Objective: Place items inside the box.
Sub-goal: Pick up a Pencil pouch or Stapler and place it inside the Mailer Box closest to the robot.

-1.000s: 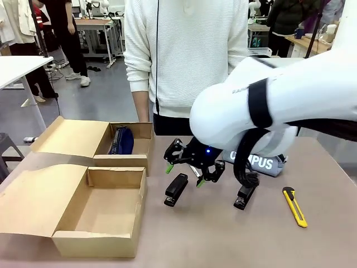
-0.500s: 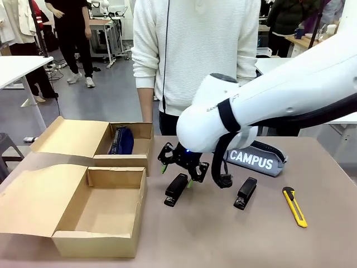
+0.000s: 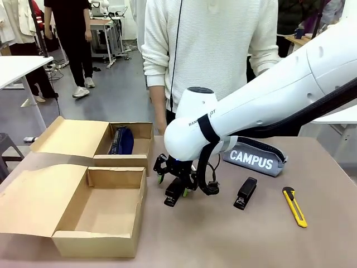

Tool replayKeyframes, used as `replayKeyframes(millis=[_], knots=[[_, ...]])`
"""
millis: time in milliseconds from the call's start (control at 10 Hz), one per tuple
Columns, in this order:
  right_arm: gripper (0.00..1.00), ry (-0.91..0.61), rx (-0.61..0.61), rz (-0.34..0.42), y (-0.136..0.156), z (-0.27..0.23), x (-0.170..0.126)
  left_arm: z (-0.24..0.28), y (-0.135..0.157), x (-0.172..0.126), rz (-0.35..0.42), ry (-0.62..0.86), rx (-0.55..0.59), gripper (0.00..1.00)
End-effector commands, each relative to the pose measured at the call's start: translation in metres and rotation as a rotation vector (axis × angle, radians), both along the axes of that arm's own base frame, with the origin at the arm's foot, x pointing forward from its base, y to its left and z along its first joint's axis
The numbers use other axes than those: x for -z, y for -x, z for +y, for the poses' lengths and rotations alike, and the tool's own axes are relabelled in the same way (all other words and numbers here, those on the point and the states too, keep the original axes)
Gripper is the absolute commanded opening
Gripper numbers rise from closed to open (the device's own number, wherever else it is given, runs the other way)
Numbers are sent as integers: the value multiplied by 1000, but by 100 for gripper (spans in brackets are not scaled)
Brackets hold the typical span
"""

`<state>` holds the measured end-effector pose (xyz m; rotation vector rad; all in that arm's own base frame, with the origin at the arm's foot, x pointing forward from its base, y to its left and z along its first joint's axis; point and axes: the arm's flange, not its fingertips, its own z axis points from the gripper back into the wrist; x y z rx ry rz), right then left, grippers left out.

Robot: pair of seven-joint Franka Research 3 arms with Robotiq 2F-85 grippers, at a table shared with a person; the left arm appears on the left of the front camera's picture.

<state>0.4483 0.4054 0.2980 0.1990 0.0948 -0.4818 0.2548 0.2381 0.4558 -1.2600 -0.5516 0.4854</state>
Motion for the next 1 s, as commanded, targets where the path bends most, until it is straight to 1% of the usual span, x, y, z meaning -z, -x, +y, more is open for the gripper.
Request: replayKeyframes(millis=[0, 100, 200, 400, 500, 600, 700, 900], knots=[[43, 50, -3, -2, -1, 8, -9, 0, 1, -1, -25, 1, 6, 100], [40, 46, -10, 8, 0, 9, -8, 0, 1, -1, -25, 1, 6, 100], [0, 47, -8, 12, -1, 9, -8, 0, 1, -1, -25, 1, 6, 100], [0, 61, -11, 23, 0, 7, -8, 0, 1, -1, -25, 1, 6, 100], [14, 69, -9, 33, 0, 7, -6, 0, 1, -1, -25, 1, 6, 100], [4, 72, -10, 40, 0, 7, -5, 0, 1, -1, -25, 1, 6, 100], [0, 74, -8, 46, 0, 7, -5, 0, 1, -1, -25, 1, 6, 100], [0, 77, -13, 53, 1, 8, -6, 0, 1, -1, -25, 1, 6, 100]])
